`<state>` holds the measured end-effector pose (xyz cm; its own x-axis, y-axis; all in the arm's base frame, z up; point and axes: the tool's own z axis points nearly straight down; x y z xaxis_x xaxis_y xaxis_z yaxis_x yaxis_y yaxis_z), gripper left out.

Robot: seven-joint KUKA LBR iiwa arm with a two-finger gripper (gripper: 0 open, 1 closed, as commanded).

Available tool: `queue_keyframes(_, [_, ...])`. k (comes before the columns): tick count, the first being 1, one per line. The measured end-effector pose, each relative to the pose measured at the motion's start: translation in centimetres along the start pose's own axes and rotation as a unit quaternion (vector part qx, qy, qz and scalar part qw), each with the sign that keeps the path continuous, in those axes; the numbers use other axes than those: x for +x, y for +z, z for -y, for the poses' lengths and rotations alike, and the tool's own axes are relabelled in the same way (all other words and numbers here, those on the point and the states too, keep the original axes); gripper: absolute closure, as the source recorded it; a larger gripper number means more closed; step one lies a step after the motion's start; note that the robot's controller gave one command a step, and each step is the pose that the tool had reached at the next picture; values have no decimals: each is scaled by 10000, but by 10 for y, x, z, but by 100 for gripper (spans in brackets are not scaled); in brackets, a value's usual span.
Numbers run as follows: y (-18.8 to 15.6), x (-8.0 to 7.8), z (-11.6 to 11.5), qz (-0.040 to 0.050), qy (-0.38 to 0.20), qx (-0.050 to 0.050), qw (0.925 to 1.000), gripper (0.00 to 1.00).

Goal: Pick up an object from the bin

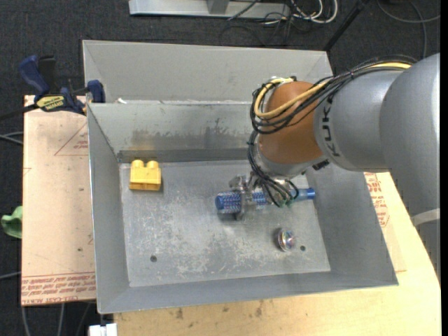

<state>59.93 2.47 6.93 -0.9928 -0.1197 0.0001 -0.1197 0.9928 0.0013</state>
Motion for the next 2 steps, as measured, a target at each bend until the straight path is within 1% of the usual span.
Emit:
queue_keyframes(1, [-128,22,-4,45,-224,7,9997,100])
queue_keyframes(2, [-206,7,-1,59,-297,11,9995,100])
